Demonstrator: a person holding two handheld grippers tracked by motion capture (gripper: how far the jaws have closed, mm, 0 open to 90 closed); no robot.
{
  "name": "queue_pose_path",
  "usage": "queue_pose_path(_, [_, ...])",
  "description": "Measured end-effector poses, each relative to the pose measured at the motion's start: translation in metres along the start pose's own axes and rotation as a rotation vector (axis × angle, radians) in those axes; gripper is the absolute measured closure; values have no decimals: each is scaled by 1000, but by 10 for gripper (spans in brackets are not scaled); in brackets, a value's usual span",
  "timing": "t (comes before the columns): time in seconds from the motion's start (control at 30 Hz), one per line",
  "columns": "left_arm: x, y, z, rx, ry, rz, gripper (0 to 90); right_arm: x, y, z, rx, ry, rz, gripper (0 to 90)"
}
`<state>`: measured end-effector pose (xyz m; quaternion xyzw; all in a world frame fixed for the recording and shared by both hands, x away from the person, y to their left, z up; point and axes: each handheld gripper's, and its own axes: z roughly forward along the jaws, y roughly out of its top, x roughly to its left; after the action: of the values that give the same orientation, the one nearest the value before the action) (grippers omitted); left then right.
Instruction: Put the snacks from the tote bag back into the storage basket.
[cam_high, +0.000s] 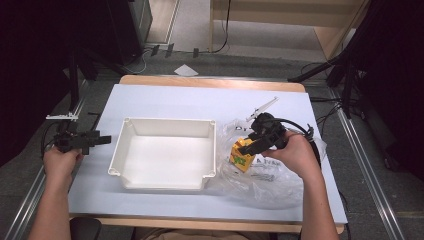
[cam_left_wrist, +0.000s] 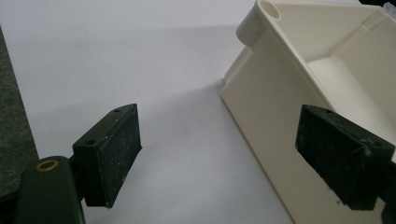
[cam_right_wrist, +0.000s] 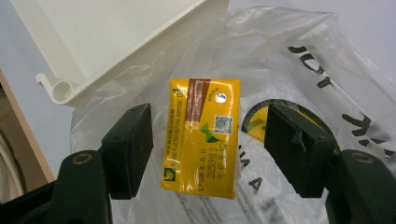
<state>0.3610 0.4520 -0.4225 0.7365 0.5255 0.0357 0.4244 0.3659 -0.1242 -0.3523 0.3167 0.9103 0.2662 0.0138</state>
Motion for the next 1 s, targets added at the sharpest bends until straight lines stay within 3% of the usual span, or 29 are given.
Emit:
queue_pose_path(0.2, [-1, 0, 0, 2, 0, 2, 151, 0, 1, 5, 7, 5, -4, 361])
queue_pose_path(0.67, [-2, 1, -1, -19, 1, 9, 151, 2, 2, 24, 74, 22, -28, 429])
queue_pose_path(0.83, [-3, 2, 0, -14, 0, 14, 151, 1, 1, 32, 122, 16, -34, 448])
queue_pose_path(1.0, [-4, 2, 1, -12, -1, 16, 151, 0, 1, 39, 128, 17, -38, 441])
